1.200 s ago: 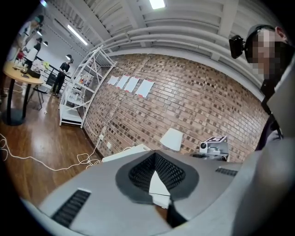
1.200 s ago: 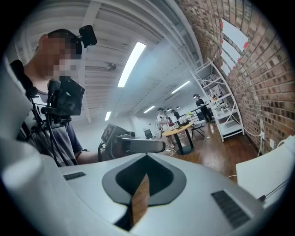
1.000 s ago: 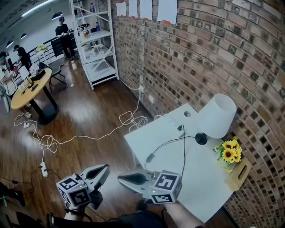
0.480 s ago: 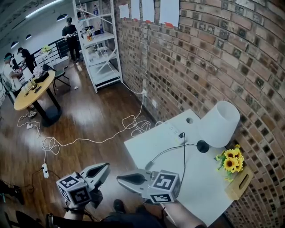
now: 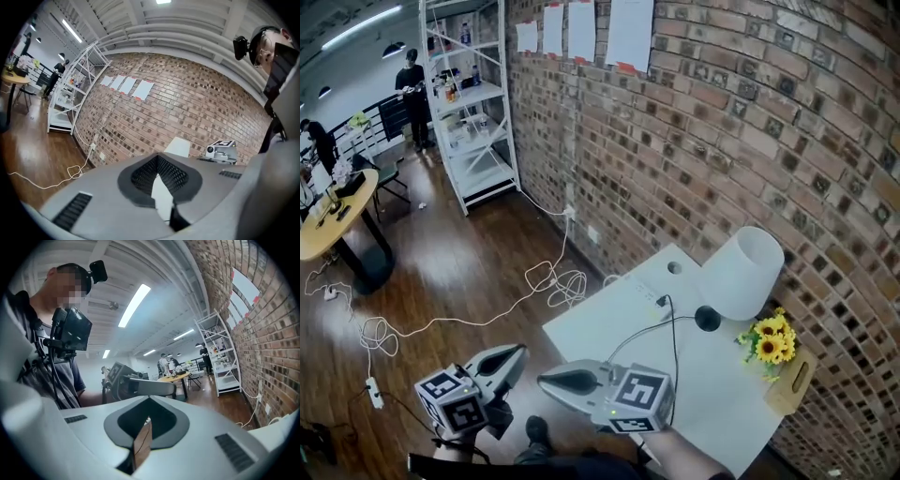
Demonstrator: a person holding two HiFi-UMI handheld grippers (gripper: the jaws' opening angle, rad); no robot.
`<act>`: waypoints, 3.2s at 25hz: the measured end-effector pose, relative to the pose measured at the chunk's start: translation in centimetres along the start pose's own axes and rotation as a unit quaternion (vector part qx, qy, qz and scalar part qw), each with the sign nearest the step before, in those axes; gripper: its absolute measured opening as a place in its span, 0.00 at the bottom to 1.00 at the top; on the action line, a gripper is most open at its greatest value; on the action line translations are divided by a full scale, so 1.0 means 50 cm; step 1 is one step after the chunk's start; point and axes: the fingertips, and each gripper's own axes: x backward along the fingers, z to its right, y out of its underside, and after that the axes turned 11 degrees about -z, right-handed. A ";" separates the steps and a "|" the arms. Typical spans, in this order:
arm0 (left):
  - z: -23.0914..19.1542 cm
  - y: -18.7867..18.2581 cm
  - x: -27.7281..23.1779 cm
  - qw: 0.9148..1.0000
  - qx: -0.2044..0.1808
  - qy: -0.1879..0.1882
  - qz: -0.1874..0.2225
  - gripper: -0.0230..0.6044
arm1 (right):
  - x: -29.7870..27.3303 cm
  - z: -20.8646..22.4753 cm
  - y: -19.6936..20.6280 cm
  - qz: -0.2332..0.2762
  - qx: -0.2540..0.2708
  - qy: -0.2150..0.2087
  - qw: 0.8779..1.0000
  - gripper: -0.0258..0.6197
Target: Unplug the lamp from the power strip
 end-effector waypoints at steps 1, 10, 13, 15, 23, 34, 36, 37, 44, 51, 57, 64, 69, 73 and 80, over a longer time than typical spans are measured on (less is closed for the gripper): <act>-0.010 -0.012 -0.003 1.000 -0.009 0.006 -0.003 0.07 | -0.010 0.014 -0.009 -0.001 0.000 0.008 1.000 0.02; -0.190 -0.083 0.028 0.998 -0.052 0.015 -0.014 0.07 | -0.129 0.105 -0.078 -0.001 -0.005 0.049 0.999 0.02; -0.232 -0.096 0.042 0.999 -0.046 0.021 -0.014 0.07 | -0.169 0.120 -0.089 -0.009 -0.005 0.052 0.999 0.02; -0.255 -0.107 0.049 0.999 -0.044 0.026 -0.012 0.07 | -0.192 0.126 -0.100 -0.012 -0.003 0.052 0.999 0.02; -0.316 -0.143 0.074 0.998 -0.044 0.049 0.000 0.07 | -0.257 0.159 -0.117 -0.031 -0.007 0.077 0.997 0.02; -0.386 -0.162 0.076 0.997 -0.037 0.066 -0.012 0.07 | -0.332 0.169 -0.159 -0.022 -0.008 0.079 0.997 0.02; -0.375 -0.165 0.054 0.995 -0.045 0.083 -0.021 0.07 | -0.323 0.175 -0.160 -0.025 -0.015 0.091 0.995 0.02; -0.368 -0.166 0.041 0.994 -0.051 0.092 -0.027 0.07 | -0.314 0.181 -0.160 -0.025 -0.017 0.101 0.994 0.02; -0.316 -0.153 -0.049 0.986 -0.067 0.137 -0.060 0.07 | -0.217 0.230 -0.126 -0.011 -0.046 0.184 0.982 0.02; -0.284 -0.148 -0.112 0.981 -0.090 0.143 -0.091 0.07 | -0.148 0.272 -0.096 0.006 -0.066 0.210 0.975 0.02; -0.267 -0.145 -0.183 0.978 -0.104 0.139 -0.116 0.07 | -0.063 0.331 -0.058 0.010 -0.075 0.246 0.966 0.02; -0.201 -0.125 -0.311 0.967 -0.135 0.151 -0.158 0.07 | 0.067 0.395 -0.025 0.035 -0.096 0.270 0.958 0.02; -0.149 -0.114 -0.408 0.958 -0.156 0.158 -0.182 0.07 | 0.150 0.435 0.001 0.046 -0.105 0.281 0.953 0.02; -0.105 -0.108 -0.479 0.953 -0.170 0.159 -0.196 0.07 | 0.213 0.462 0.040 0.049 -0.124 0.288 0.948 0.02; -0.066 -0.084 -0.556 0.942 -0.189 0.160 -0.224 0.07 | 0.277 0.496 0.093 0.044 -0.139 0.310 0.940 0.02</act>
